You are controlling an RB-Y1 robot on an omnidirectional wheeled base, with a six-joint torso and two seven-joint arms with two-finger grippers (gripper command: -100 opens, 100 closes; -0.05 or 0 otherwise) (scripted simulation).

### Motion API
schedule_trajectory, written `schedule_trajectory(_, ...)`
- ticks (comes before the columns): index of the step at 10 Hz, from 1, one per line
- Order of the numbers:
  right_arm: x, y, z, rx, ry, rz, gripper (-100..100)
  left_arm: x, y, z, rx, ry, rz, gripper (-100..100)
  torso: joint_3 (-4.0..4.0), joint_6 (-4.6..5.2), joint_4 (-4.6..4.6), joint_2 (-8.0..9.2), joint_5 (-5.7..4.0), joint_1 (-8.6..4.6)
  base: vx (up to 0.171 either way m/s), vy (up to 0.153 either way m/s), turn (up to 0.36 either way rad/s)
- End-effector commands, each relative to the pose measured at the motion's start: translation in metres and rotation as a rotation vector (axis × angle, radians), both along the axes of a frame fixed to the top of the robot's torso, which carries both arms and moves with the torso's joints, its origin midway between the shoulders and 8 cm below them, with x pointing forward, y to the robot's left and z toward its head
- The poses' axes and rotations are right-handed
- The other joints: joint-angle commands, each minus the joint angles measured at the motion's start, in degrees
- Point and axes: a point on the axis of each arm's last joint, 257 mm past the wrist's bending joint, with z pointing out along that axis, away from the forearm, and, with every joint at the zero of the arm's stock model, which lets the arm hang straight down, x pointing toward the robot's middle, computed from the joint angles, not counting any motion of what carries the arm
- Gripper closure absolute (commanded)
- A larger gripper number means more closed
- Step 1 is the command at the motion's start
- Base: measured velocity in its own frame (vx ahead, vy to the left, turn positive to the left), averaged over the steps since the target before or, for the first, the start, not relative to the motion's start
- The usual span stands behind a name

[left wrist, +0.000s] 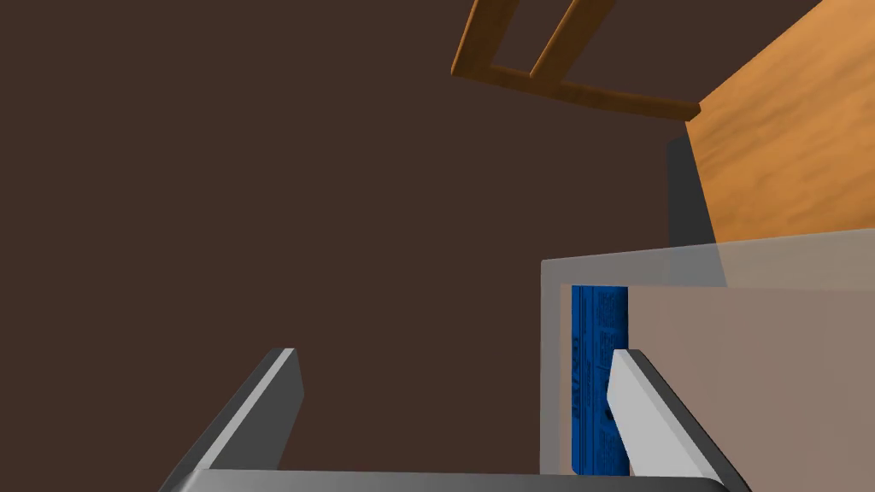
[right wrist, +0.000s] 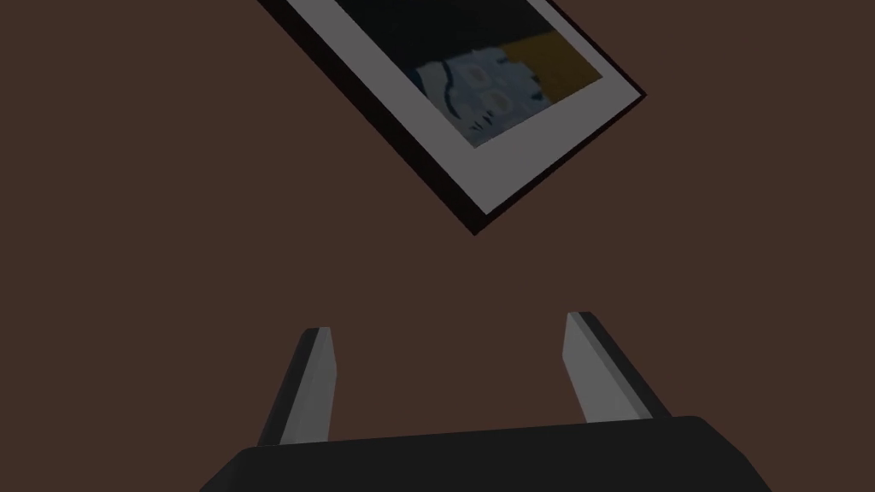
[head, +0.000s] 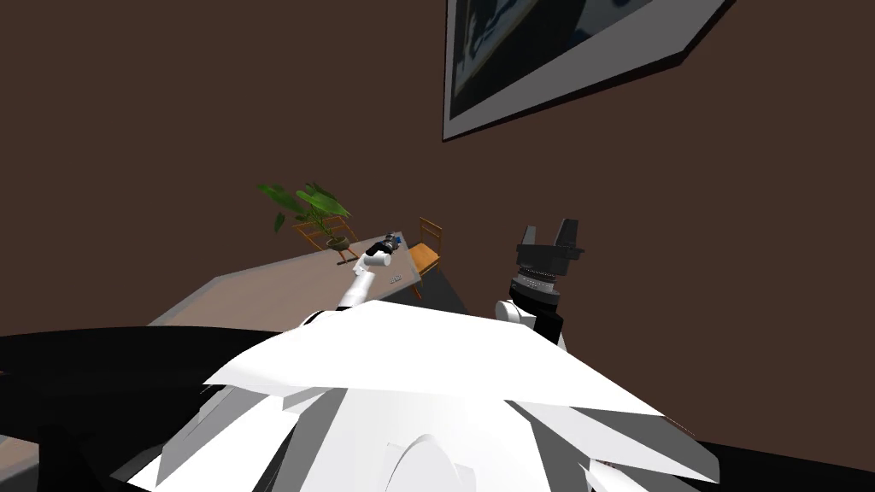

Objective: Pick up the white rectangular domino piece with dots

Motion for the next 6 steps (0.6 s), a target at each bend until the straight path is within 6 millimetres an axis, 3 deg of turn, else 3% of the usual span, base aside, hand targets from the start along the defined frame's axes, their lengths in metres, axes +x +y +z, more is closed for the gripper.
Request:
schedule_trajectory(1, 0.0, 0.0, 0.0, 0.0, 0.0, 0.0, 0, -0.002, 0.01, -0.022, -0.023, 0.055, 0.02, -100, 0.0, 0.0, 0.0, 0.0, 0.0, 0.0, -0.023, 0.031, -0.17)
schedule_trajectory(6, 0.0, 0.0, 0.0, 0.0, 0.0, 0.0, 0, -0.017, 0.052, -0.092, -0.137, 0.255, 0.124, -100, 0.01, -0.07, 0.0, 0.01, 0.02, 0.05, -0.033, 0.032, -0.191)
